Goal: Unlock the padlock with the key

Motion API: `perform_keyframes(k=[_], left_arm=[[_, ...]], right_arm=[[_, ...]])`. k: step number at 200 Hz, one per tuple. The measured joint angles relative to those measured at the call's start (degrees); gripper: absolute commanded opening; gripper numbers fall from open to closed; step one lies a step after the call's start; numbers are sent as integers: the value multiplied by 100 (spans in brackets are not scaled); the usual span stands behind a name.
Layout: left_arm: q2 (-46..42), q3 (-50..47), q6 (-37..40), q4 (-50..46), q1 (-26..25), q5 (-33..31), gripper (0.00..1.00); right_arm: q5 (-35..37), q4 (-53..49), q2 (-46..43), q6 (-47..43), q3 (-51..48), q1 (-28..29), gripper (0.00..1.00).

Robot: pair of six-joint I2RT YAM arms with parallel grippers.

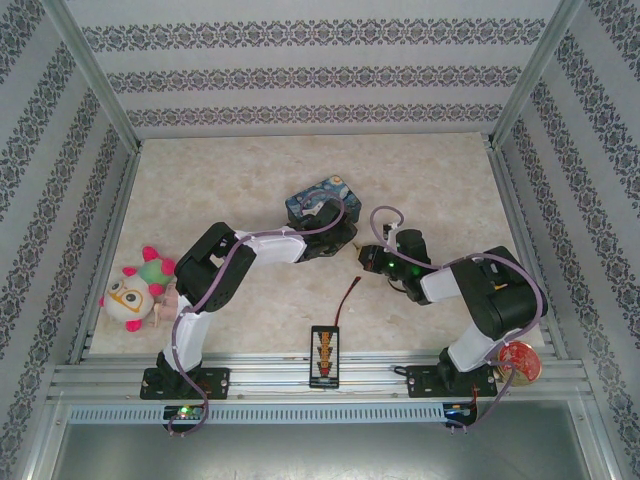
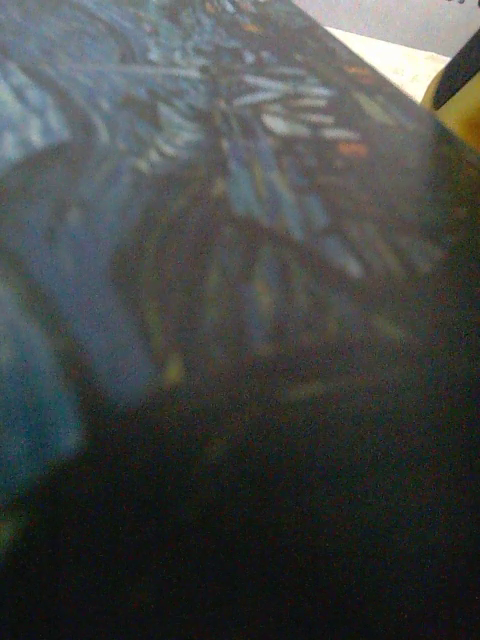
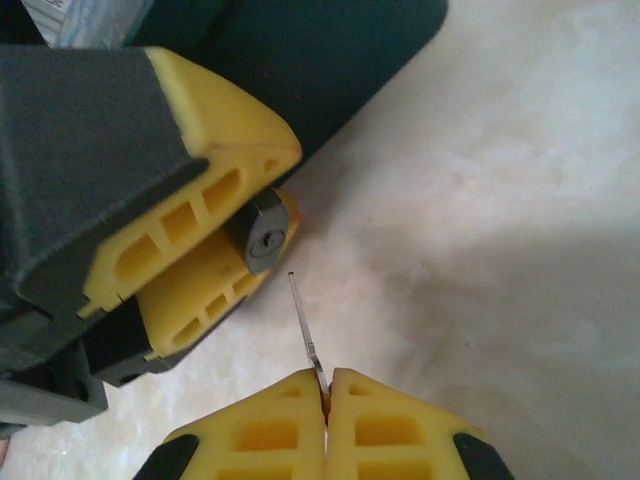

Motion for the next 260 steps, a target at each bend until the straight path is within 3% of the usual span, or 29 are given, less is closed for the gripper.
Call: perform_keyframes(k=[260], left_arm=[[0,-24,-90,105,11,-66,0]], right_arm=[[-107,466,479,258,210,-2,0]])
